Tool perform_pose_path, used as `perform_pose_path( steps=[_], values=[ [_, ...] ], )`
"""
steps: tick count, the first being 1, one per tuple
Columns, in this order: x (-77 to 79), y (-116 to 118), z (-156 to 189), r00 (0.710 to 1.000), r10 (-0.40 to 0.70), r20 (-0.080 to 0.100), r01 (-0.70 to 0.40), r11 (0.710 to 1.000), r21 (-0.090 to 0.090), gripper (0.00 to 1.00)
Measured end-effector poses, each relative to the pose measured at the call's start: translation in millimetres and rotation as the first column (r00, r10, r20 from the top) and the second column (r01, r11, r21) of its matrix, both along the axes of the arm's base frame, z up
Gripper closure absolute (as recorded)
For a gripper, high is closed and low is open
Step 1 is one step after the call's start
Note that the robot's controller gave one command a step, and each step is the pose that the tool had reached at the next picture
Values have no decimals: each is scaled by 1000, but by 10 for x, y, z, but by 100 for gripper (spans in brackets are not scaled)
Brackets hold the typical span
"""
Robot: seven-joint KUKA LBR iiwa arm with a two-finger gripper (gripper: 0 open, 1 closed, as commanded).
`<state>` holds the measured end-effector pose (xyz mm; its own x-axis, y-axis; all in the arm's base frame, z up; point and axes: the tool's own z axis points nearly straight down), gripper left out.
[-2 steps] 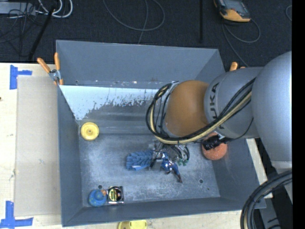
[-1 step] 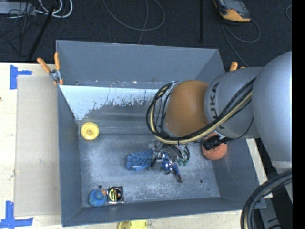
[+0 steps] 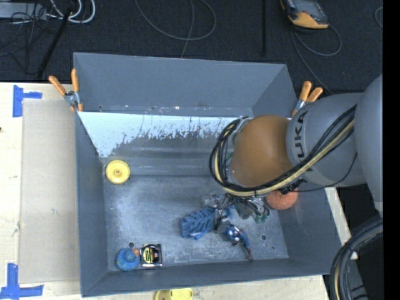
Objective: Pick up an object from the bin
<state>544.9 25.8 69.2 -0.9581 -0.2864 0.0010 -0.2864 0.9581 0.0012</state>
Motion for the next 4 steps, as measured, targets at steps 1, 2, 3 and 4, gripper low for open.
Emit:
perform_pose_path(
  steps=[1,2,3,4],
  values=[
    [1,-1,3,1000,-1,0,1,1000,0,100],
    [45,215,1291,1000,-17,2,17,1000,0,100],
    [44,213,1290,1000,-19,2,19,1000,0,100],
    [-14,262,2406,1000,-30,3,30,1000,0,100]
  ],
)
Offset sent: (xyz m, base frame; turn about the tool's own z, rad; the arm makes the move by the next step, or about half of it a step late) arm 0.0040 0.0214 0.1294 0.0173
